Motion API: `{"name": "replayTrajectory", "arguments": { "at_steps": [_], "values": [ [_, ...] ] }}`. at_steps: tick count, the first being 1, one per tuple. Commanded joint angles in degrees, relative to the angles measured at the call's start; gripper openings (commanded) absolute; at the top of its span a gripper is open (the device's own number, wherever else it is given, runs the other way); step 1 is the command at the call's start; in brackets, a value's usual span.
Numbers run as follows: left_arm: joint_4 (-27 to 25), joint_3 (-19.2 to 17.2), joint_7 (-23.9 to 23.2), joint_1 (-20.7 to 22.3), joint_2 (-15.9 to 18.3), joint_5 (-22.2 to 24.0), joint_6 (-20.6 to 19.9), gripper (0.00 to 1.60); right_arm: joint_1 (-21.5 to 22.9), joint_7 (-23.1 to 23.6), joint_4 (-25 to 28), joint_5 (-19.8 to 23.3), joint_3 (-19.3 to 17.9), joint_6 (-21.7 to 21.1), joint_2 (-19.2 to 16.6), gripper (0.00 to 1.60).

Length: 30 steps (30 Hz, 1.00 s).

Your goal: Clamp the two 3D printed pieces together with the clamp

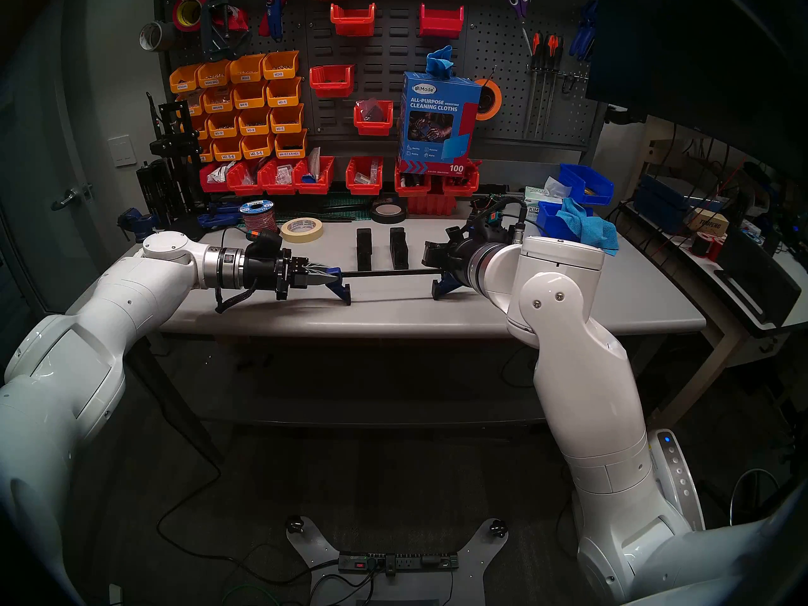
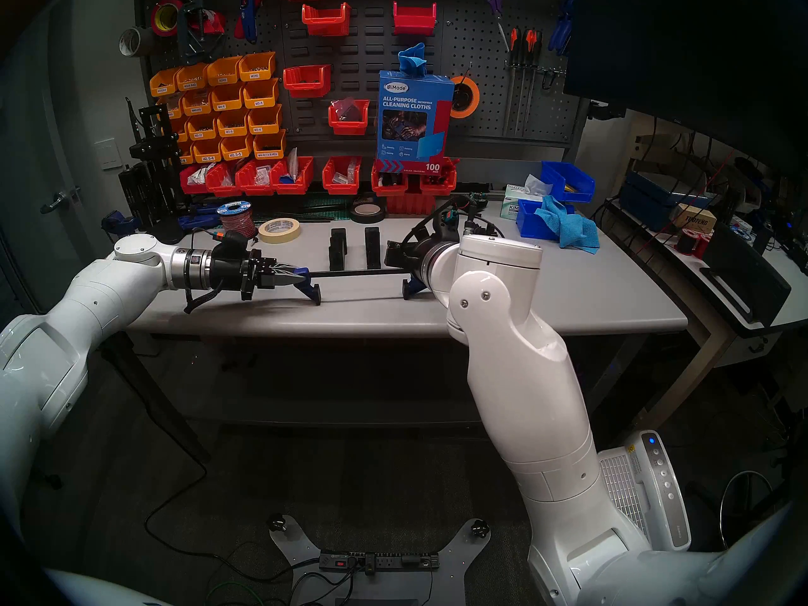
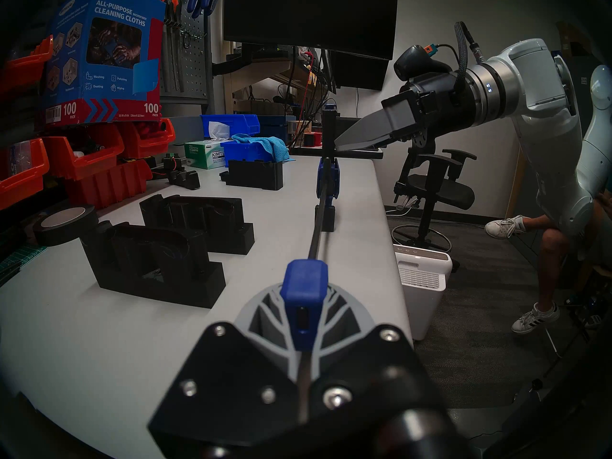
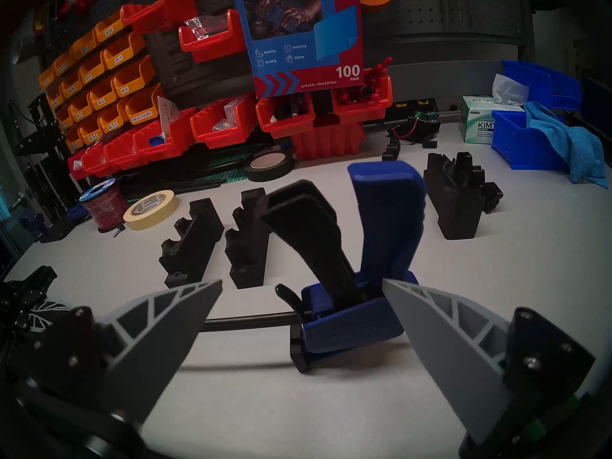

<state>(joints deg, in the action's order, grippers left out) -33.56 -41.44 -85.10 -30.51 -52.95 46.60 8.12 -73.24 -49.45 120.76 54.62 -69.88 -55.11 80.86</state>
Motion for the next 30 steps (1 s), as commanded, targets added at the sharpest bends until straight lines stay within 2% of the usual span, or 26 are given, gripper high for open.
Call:
{"name": "replayTrajectory", "arguments": {
  "at_steps": [1, 10, 22, 30],
  "values": [
    [-0.05, -0.6, 0.1, 1.34, -0.14, 0.5, 0.16, 0.0, -1.09, -1.25, 1.15, -0.14, -0.48, 0.11, -0.32, 1.6],
    [-0.03, -0.6, 0.1, 1.34, -0.15, 0.5, 0.16, 0.0, -2.25, 0.49, 1.77, -0.25, -0.49, 0.11, -1.53, 1.6],
    [-0.06, -0.6, 0.1, 1.33, -0.14, 0.5, 0.16, 0.0, -2.81, 2.13, 2.14, -0.99, -0.78, 2.14, -2.74, 1.6],
    [-0.08, -0.6, 0.1, 1.33, -0.13, 0.5, 0.15, 0.0, -0.79, 3.5, -0.25, -0.66, -0.43, 2.4, -2.13, 1.6]
  ]
}}
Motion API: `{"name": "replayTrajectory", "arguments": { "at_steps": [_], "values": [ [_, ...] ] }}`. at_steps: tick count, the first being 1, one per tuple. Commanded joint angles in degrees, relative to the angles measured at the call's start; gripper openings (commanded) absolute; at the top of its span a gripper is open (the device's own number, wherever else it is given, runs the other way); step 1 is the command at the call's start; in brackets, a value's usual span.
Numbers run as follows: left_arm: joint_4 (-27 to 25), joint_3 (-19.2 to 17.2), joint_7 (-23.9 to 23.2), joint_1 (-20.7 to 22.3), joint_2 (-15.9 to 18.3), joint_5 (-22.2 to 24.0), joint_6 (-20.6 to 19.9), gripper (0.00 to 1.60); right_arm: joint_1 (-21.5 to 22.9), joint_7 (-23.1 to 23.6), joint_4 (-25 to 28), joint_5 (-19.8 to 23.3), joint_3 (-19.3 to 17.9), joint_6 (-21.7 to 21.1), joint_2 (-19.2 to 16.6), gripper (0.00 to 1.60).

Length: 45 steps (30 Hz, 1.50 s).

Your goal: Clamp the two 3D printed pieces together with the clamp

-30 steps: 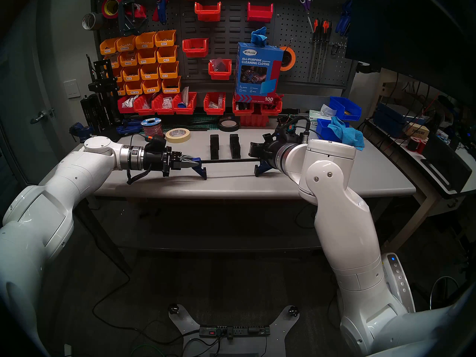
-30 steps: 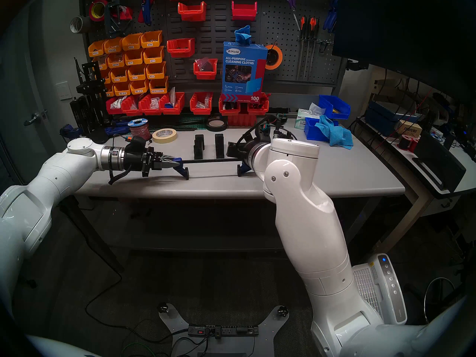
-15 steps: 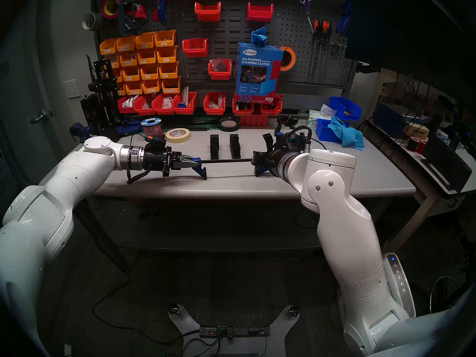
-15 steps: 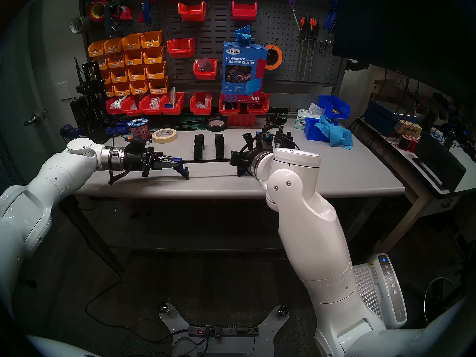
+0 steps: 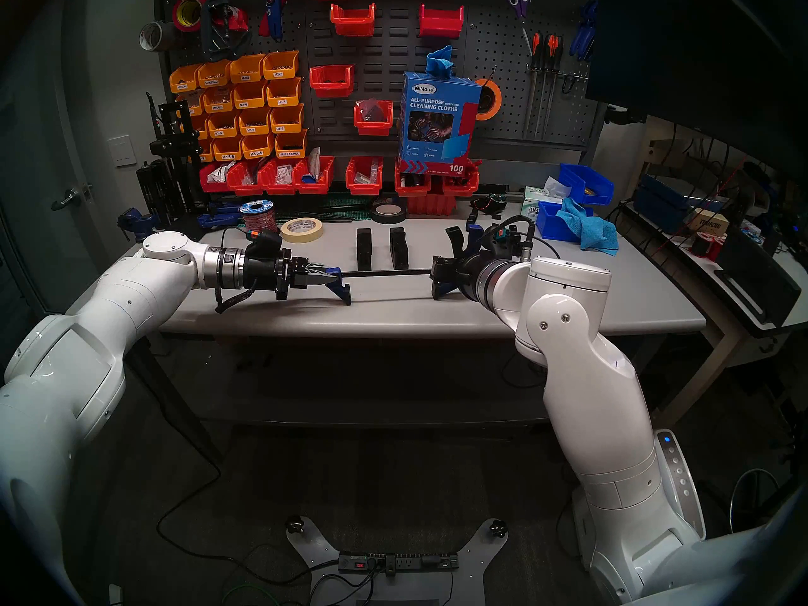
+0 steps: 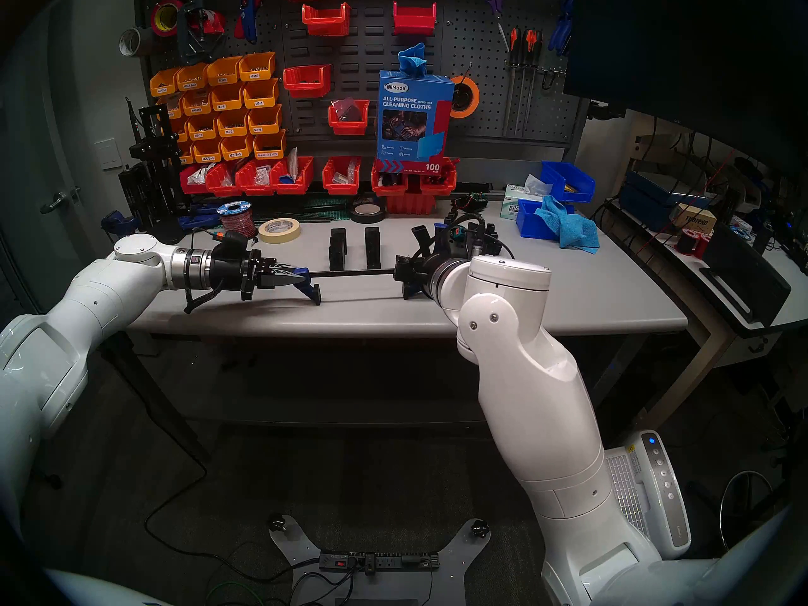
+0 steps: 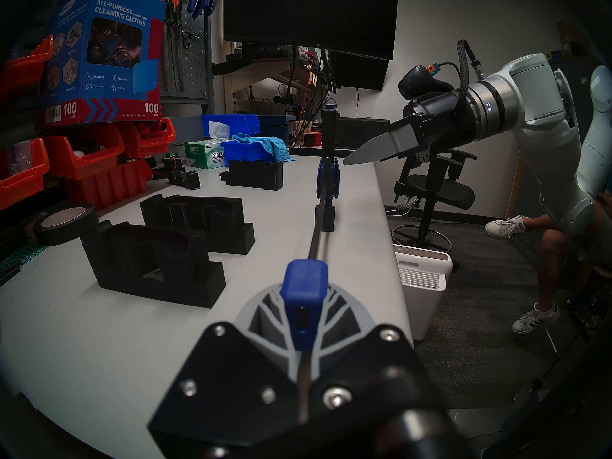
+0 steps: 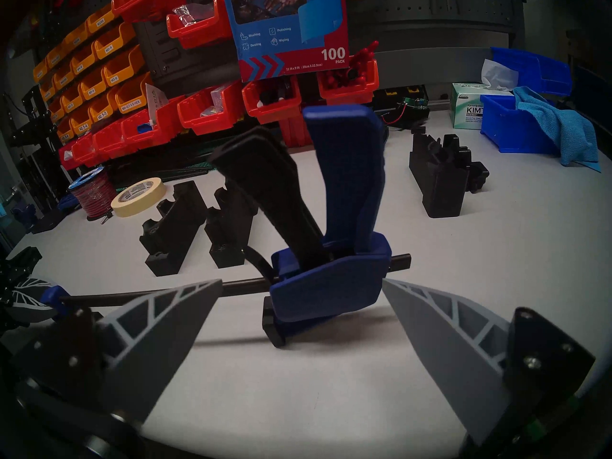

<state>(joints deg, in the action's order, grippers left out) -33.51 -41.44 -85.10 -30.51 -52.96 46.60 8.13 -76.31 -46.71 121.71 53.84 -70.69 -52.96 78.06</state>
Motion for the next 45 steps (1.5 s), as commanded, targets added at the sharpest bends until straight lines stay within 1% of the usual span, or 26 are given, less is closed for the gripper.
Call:
{"name": "replayTrajectory", "arguments": {
  "at_steps": [1, 2, 4, 10, 17, 22, 28, 30, 45],
  "values": [
    [-0.15, -0.6, 0.1, 1.31, -0.11, 0.5, 0.13, 0.0, 2.66, -0.06, -1.88, 0.02, 0.25, 0.42, 1.55, 1.6],
    [-0.17, -0.6, 0.1, 1.3, -0.1, 0.5, 0.13, 0.0, 3.12, -0.94, -2.63, -0.06, 0.07, 0.42, 2.39, 1.6],
    [-0.22, -0.6, 0.1, 1.28, -0.08, 0.49, 0.11, 0.0, 4.11, -1.14, -3.79, -0.78, 0.17, 1.23, 2.68, 1.6],
    [-0.37, -0.6, 0.1, 1.23, -0.02, 0.48, 0.08, 0.0, 6.36, -1.64, -6.36, -3.26, 0.58, 5.39, 3.59, 1.6],
    [-0.43, -0.61, 0.1, 1.2, 0.01, 0.5, 0.06, 0.0, 7.19, -1.32, -7.06, -3.35, 0.86, 6.29, 3.64, 1.6],
    [-0.32, -0.61, 0.1, 1.25, -0.04, 0.51, 0.09, 0.0, 6.69, -0.7, -6.34, -2.39, 0.78, 5.18, 2.99, 1.6],
    [-0.26, -0.61, 0.1, 1.27, -0.06, 0.51, 0.1, 0.0, 6.46, -0.23, -5.87, 0.64, 0.44, -0.72, 2.16, 1.6],
    [-0.24, -0.61, 0.1, 1.28, -0.07, 0.52, 0.11, 0.0, 6.27, -0.23, -5.83, 1.2, 0.35, -1.67, 2.1, 1.6],
    [-0.12, -0.59, 0.1, 1.33, -0.12, 0.53, 0.15, 0.0, 5.83, -0.93, -5.8, 1.97, -0.46, -2.04, 1.89, 1.6]
  ]
}}
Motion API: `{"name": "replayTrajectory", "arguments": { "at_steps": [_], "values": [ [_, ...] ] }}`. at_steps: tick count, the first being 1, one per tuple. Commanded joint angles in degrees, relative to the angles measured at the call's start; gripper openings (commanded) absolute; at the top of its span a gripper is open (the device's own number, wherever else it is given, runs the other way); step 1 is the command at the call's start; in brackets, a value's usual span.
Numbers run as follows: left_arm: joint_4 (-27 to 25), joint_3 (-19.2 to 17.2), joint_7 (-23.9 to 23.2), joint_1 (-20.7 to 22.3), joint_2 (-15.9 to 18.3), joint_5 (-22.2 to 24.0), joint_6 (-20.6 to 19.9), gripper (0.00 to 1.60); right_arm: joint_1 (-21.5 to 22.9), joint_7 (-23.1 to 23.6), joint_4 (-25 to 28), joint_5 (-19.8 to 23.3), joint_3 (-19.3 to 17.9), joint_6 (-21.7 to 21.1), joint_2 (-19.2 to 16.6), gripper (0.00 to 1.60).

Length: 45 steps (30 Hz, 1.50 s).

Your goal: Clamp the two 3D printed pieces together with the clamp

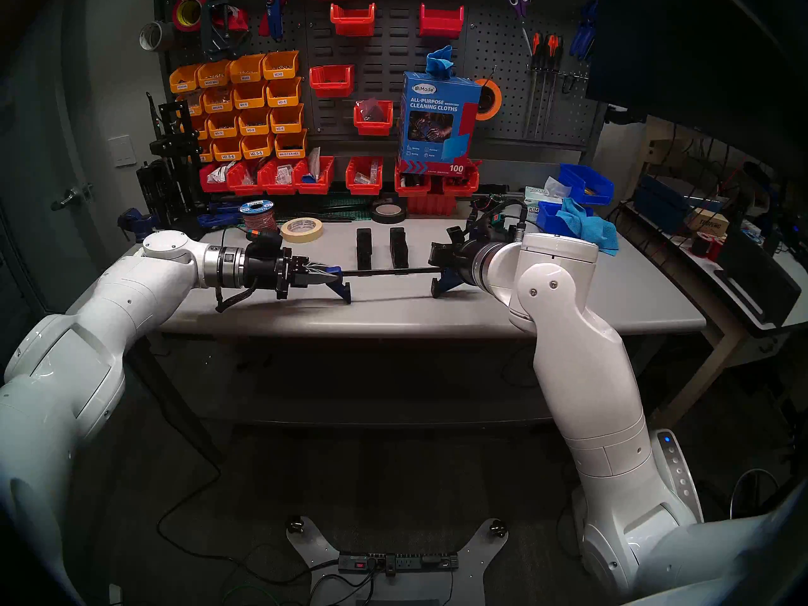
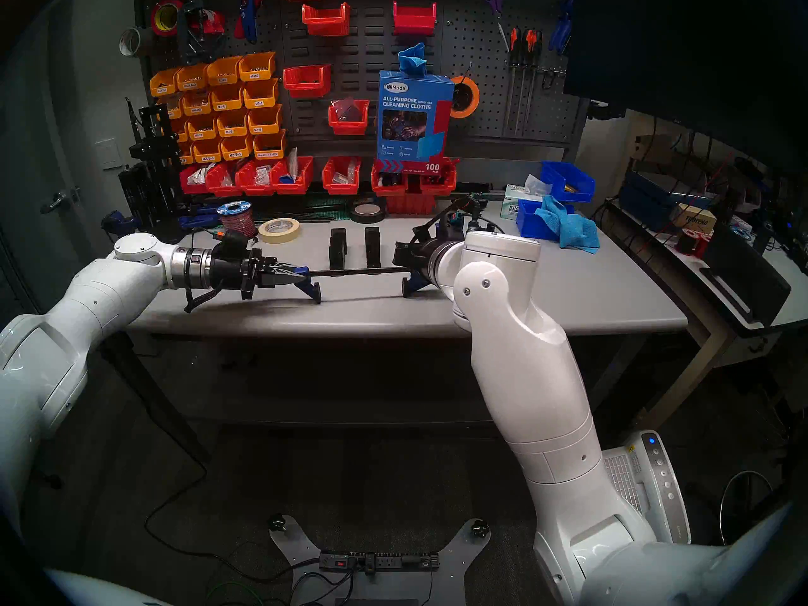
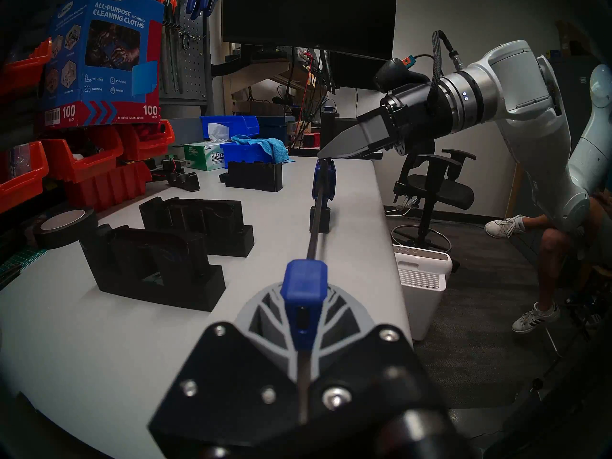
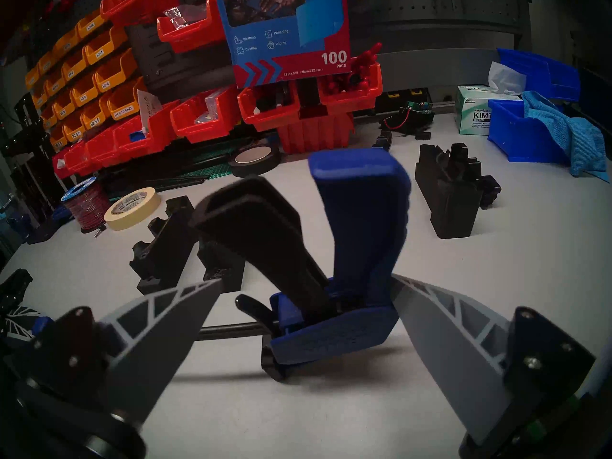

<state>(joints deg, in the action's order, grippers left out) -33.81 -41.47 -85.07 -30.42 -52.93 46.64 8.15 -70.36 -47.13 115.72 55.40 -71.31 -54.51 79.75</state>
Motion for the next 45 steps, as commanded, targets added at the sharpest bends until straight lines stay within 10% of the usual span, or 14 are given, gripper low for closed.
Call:
{"name": "replayTrajectory", "arguments": {
  "at_steps": [1, 45],
  "values": [
    [0.18, -0.56, 0.07, 1.25, -0.15, 0.49, 0.13, 0.0, -0.3, -0.57, 0.31, 0.45, 0.16, -0.49, 0.08, 1.6],
    [0.0, -0.54, 0.07, 1.18, -0.07, 0.49, 0.09, 0.0, -1.14, -0.24, -2.83, -1.01, 4.67, 1.28, 1.28, 1.6]
  ]
}}
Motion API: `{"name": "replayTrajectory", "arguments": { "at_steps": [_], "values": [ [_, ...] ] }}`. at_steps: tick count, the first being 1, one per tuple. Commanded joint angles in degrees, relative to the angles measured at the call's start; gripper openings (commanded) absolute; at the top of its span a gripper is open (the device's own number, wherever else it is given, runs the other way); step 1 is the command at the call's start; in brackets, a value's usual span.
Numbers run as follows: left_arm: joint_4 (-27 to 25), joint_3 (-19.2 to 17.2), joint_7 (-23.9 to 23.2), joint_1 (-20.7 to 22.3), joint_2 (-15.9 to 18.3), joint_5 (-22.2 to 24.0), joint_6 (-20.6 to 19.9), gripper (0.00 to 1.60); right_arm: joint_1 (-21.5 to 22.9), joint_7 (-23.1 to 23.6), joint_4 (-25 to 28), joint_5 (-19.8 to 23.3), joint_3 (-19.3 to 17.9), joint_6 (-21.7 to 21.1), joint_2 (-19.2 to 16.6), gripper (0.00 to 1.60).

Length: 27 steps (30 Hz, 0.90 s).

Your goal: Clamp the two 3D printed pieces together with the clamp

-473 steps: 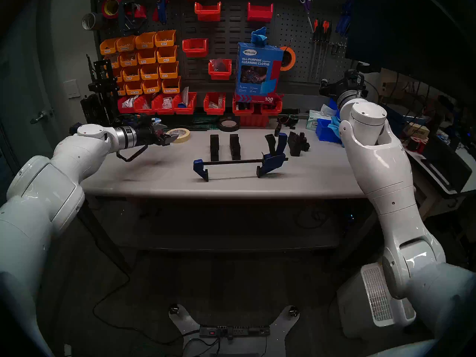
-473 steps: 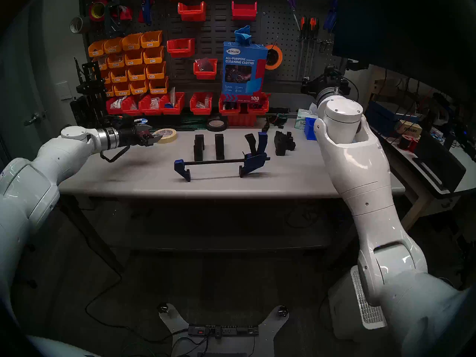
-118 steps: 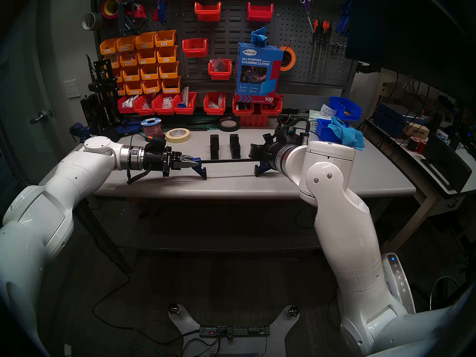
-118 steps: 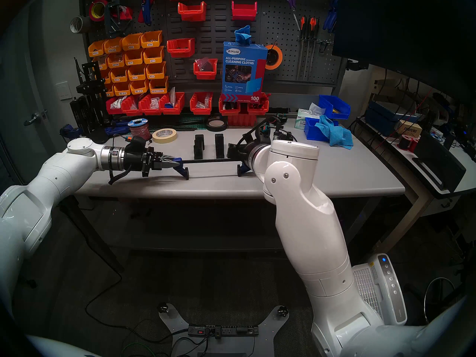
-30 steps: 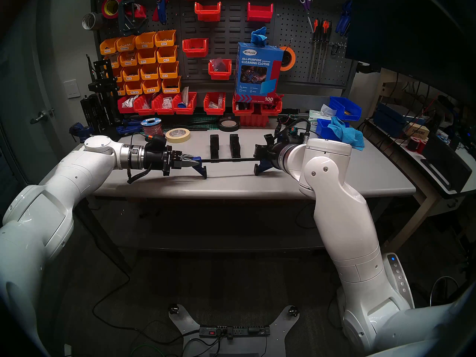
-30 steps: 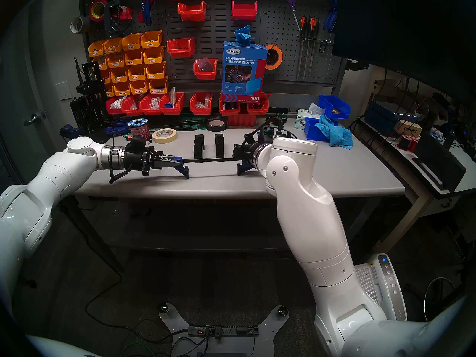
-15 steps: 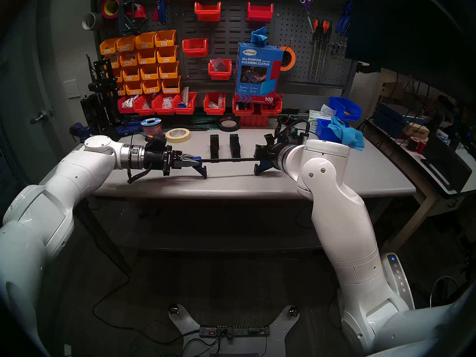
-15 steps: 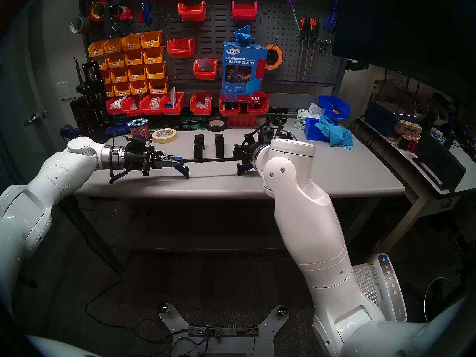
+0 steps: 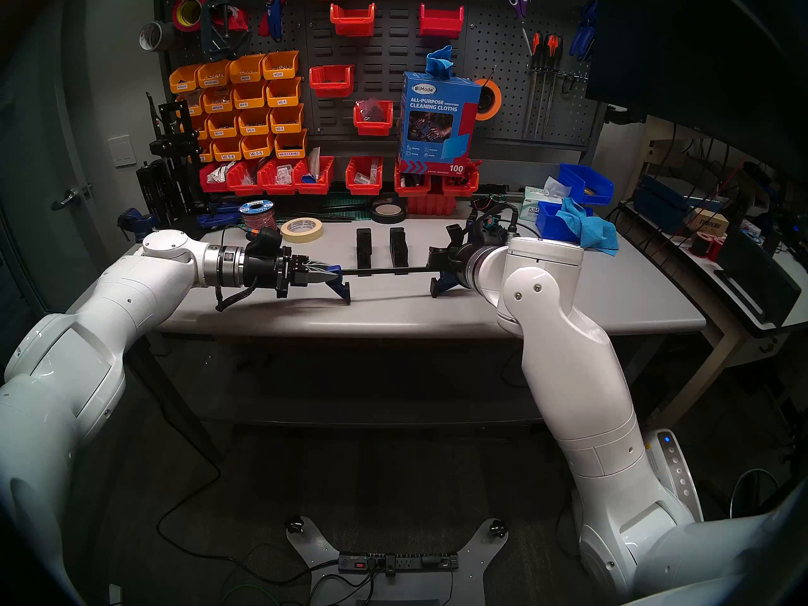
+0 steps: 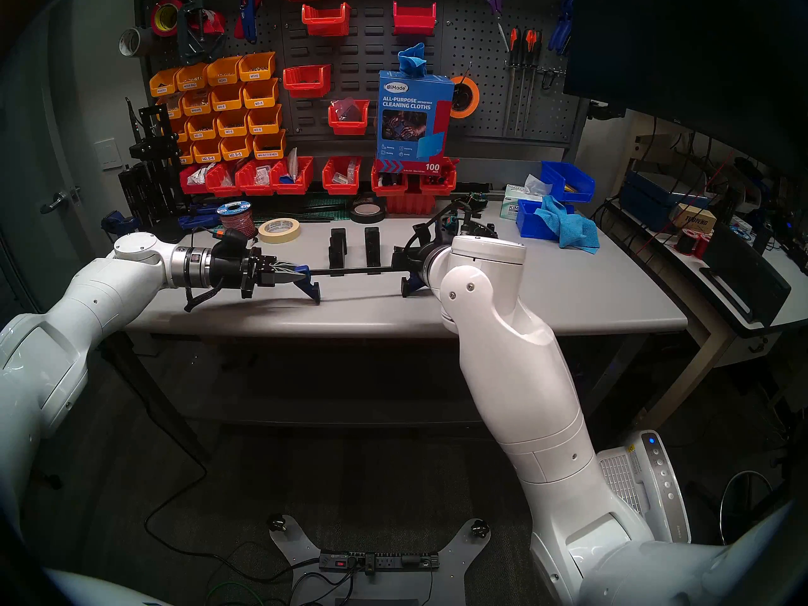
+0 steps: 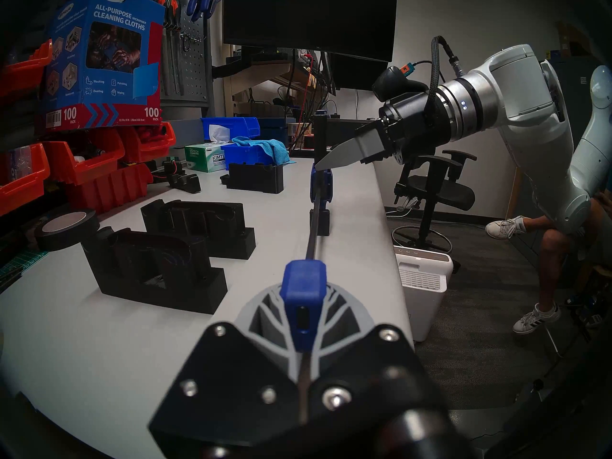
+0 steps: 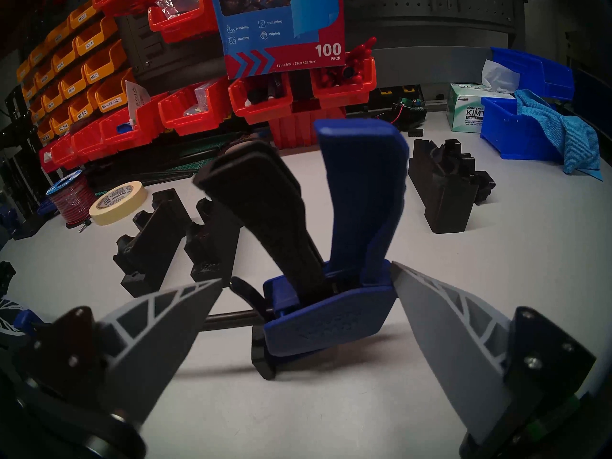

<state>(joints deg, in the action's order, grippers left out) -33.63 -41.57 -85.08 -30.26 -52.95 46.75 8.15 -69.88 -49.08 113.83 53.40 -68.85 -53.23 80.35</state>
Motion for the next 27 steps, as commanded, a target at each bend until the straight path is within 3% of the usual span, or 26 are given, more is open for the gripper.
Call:
{"name": "replayTrajectory", "arguments": {
  "at_steps": [1, 9, 10, 11, 12, 27],
  "values": [
    [-0.19, -0.45, 0.08, 1.01, -0.05, 0.38, 0.08, 0.0, -1.75, 1.76, -0.96, 1.01, 2.29, -0.03, 0.69, 1.6],
    [-0.27, -0.47, 0.08, 0.97, -0.01, 0.37, 0.06, 0.0, -2.11, 2.29, -1.19, 1.02, 3.04, -0.15, 0.7, 1.6],
    [-0.29, -0.47, 0.08, 0.96, -0.01, 0.36, 0.05, 0.0, -2.16, 2.32, -1.21, 0.94, 3.18, -0.12, 0.68, 1.45],
    [-0.31, -0.47, 0.08, 0.96, 0.0, 0.36, 0.05, 0.0, -2.26, 2.62, -1.19, 0.97, 3.3, -0.14, 0.51, 0.46],
    [-0.34, -0.47, 0.08, 0.94, 0.02, 0.36, 0.04, 0.0, -2.5, 2.69, -1.17, 0.78, 3.43, -0.01, 0.52, 0.0],
    [0.08, -0.5, 0.08, 1.11, -0.17, 0.35, 0.14, 0.0, -4.34, 4.97, -0.7, 1.19, 4.58, 2.36, -1.18, 0.0]
  ]
}}
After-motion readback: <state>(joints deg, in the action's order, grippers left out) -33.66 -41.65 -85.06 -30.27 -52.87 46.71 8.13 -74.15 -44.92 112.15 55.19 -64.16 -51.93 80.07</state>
